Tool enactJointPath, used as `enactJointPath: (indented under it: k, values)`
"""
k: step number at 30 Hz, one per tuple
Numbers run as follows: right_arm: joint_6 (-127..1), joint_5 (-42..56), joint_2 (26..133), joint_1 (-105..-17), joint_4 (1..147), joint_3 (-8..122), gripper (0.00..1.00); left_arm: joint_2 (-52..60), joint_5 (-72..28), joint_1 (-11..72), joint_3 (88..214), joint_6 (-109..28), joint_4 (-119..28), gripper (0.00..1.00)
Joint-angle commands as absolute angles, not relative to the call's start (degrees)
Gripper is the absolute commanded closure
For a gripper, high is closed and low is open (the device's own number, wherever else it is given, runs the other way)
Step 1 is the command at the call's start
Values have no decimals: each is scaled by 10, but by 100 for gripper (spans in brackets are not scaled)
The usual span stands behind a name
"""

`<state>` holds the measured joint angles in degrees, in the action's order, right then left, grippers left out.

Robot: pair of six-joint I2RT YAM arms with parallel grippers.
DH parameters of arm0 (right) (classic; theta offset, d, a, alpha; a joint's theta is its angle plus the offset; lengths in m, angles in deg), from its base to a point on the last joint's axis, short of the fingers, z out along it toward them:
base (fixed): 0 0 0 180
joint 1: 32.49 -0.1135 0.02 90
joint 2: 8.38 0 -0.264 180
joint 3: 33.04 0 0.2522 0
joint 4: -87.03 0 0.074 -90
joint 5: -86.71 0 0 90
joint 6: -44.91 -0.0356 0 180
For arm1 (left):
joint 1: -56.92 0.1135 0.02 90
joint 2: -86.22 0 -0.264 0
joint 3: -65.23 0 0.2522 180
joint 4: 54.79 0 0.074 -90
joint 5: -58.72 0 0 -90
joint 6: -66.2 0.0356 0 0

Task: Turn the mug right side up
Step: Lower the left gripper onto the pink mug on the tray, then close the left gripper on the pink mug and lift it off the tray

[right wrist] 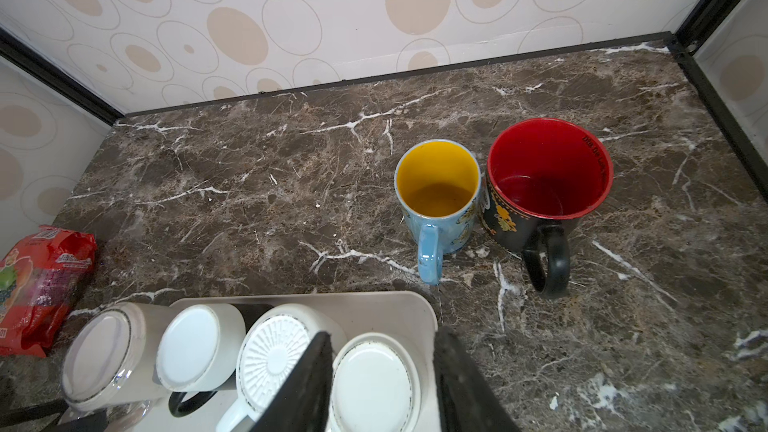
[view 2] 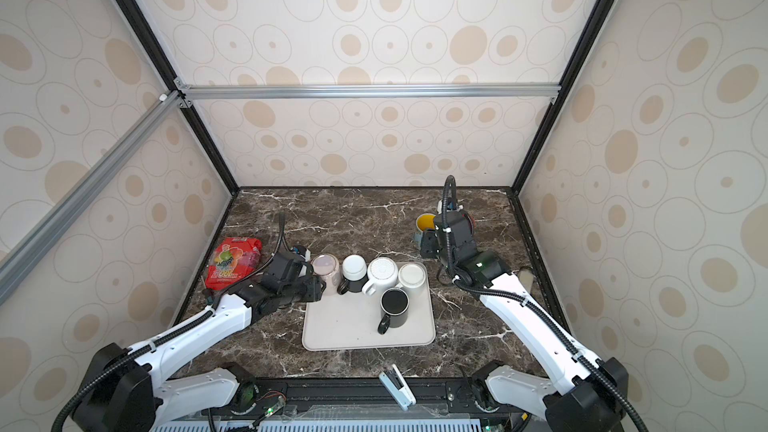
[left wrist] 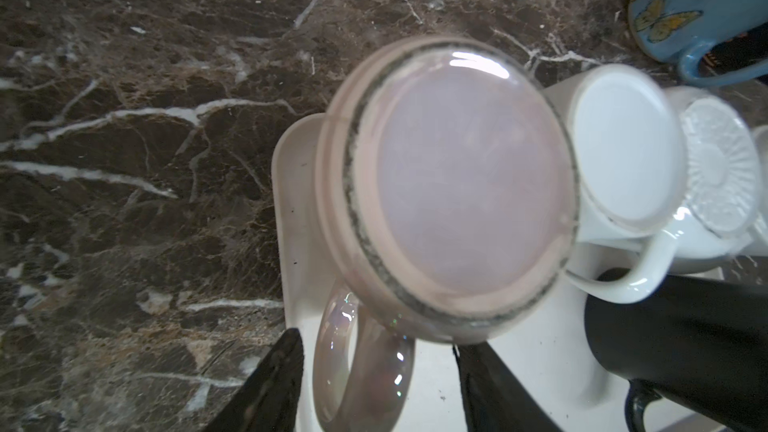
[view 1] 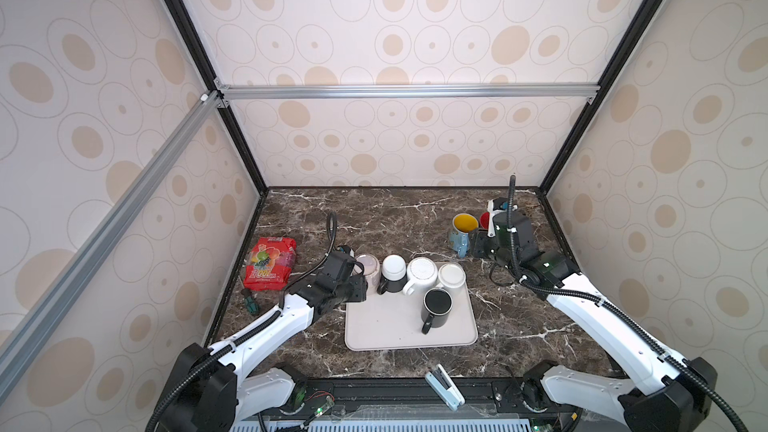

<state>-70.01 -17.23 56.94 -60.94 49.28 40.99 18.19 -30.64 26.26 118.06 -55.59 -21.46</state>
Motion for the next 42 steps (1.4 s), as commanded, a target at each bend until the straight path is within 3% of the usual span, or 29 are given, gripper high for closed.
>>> enactJointPath:
  k: [1,21,31,37,42]
  values:
    - [-716,-169,561,-614,503,398,59,165,-345,256,1216,-526,-183,44]
    - [-723,-161,557,-614,517,384,63,112,-377,250,1255,-486,-158,54]
    - [-723,-159,553,-615,523,374,65,97,-385,241,1254,-481,-173,67]
    - [-718,-160,545,-615,521,371,65,83,-402,234,1255,-481,-170,70]
    - [-717,-152,546,-615,519,373,65,86,-416,232,1261,-483,-168,79]
